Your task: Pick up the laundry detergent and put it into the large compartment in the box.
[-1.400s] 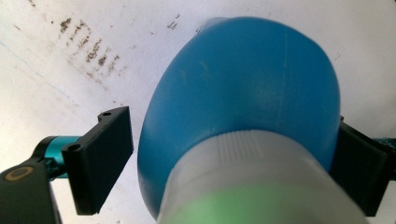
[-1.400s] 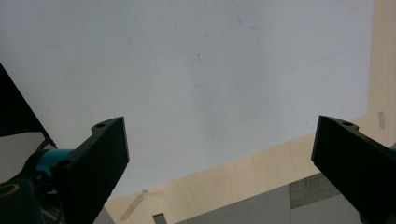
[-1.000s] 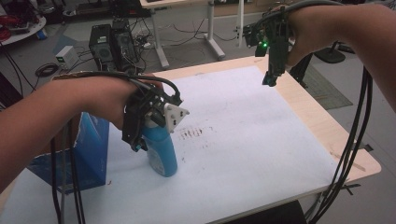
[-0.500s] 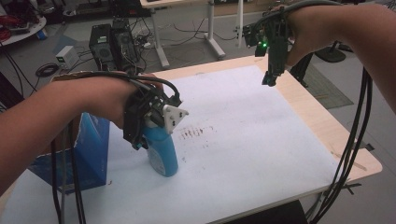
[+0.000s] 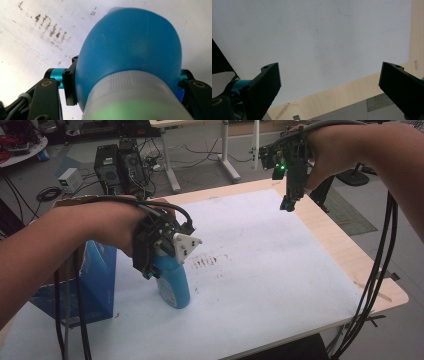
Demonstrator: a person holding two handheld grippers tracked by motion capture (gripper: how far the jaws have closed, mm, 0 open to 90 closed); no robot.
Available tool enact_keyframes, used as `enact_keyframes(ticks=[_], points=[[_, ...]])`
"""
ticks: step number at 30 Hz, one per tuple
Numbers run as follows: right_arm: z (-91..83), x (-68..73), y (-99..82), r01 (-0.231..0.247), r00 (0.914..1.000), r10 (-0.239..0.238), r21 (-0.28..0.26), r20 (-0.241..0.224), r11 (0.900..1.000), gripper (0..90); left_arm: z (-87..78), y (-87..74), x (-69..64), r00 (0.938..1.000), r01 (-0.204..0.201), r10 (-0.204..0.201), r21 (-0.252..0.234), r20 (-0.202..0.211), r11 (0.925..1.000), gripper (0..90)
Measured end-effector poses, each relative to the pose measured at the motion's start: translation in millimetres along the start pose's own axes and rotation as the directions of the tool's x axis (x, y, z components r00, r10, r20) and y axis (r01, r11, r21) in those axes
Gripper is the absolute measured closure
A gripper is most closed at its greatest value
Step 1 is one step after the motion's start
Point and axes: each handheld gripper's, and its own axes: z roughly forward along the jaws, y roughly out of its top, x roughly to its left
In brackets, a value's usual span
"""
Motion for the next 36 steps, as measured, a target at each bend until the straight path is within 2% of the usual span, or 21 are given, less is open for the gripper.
enact_keyframes(ticks=[13, 14, 15, 16, 21, 22, 24, 25, 26, 27, 29, 30, 31, 32, 33, 35, 36], points=[[-0.2, 0.4, -0.4, -0.003, 1.0000, 0.003, 0.007, 0.000, 1.0000, 3.0, -0.4, 0.6, 0.2, 0.9999, -0.014, 0.014, 0.005, -0.008, 0.9999, 36.0], [0.4, 0.0, -0.5, 0.005, 1.0000, -0.005, 0.006, 0.000, 1.0000, 3.0, -0.9, 0.5, -0.3, 1.0000, 0.002, -0.002, -0.001, -0.005, 1.0000, 36.8], [0.1, 0.3, -0.3, 0.000, 1.0000, 0.000, 0.011, -0.001, 0.9999, 3.1, -0.9, 0.5, -0.3, 1.0000, 0.002, -0.002, -0.001, -0.005, 1.0000, 37.3], [0.1, 0.0, 0.0, 0.004, 1.0000, -0.004, 0.008, -0.002, 1.0000, 3.1, -1.2, 0.5, -0.6, 0.9992, 0.039, -0.039, 0.003, 0.008, 0.9992, 37.5], [0.3, 0.9, 1.9, 0.007, 1.0000, -0.007, 0.006, 0.000, 1.0000, 3.0, -2.3, 2.3, -1.6, 0.9983, 0.057, -0.057, 0.010, 0.007, 0.9983, 37.7], [0.4, 1.7, 3.1, 0.010, 0.9999, -0.010, 0.008, -0.003, 0.9999, 3.1, -7.8, 1.9, -2.5, 0.9958, 0.091, -0.091, 0.014, 0.008, 0.9958, 37.7], [0.5, 2.6, 3.7, 0.008, 1.0000, -0.008, 0.007, -0.002, 0.9999, 3.1, -15.5, -0.3, -2.9, 0.9921, 0.125, -0.125, 0.008, 0.010, 0.9922, 37.7], [0.5, 2.6, 3.7, 0.008, 1.0000, -0.008, 0.007, -0.002, 0.9999, 3.1, -15.5, -0.3, -2.9, 0.9921, 0.125, -0.125, 0.008, 0.010, 0.9922, 37.7], [0.1, 2.5, 4.3, 0.016, 0.9999, -0.016, 0.008, -0.002, 0.9998, 3.1, -25.6, -2.3, -4.1, 0.9868, 0.162, -0.162, 0.000, 0.010, 0.9868, 37.7], [0.1, 2.5, 4.3, 0.016, 0.9999, -0.016, 0.008, -0.002, 0.9998, 3.1, -25.6, -2.3, -4.1, 0.9868, 0.162, -0.162, 0.000, 0.010, 0.9868, 37.7], [-0.7, 3.2, 4.8, 0.019, 0.9998, -0.018, 0.008, -0.001, 0.9998, 3.0, -43.2, -4.1, -7.3, 0.9749, 0.223, -0.222, -0.015, 0.009, 0.9748, 37.7], [-0.7, 3.2, 4.8, 0.019, 0.9998, -0.018, 0.008, -0.001, 0.9998, 3.0, -43.2, -4.1, -7.3, 0.9749, 0.223, -0.222, -0.015, 0.009, 0.9748, 37.6], [-1.0, 3.6, 5.1, 0.021, 0.9998, -0.021, 0.001, 0.000, 0.9998, 3.1, -55.0, -5.0, -8.7, 0.9606, 0.278, -0.277, -0.030, 0.023, 0.9602, 37.6], [-1.2, 3.3, 5.4, 0.027, 0.9996, -0.027, -0.001, 0.001, 0.9996, 3.1, -55.0, -5.0, -8.7, 0.9606, 0.278, -0.277, -0.030, 0.023, 0.9602, 37.7], [-1.3, 3.5, 5.9, 0.029, 0.9996, -0.029, -0.006, 0.001, 0.9996, 3.1, -66.7, -5.5, -8.9, 0.9510, 0.309, -0.308, -0.029, 0.026, 0.9507, 37.6], [-1.6, 3.9, 7.2, 0.031, 0.9995, -0.031, -0.011, 0.002, 0.9995, 3.1, -77.8, -5.8, -10.1, 0.9360, 0.352, -0.351, -0.036, 0.024, 0.9354, 37.7], [-1.6, 3.9, 7.2, 0.031, 0.9995, -0.031, -0.011, 0.002, 0.9995, 3.1, -77.8, -5.8, -10.1, 0.9360, 0.352, -0.351, -0.036, 0.024, 0.9354, 37.7]])
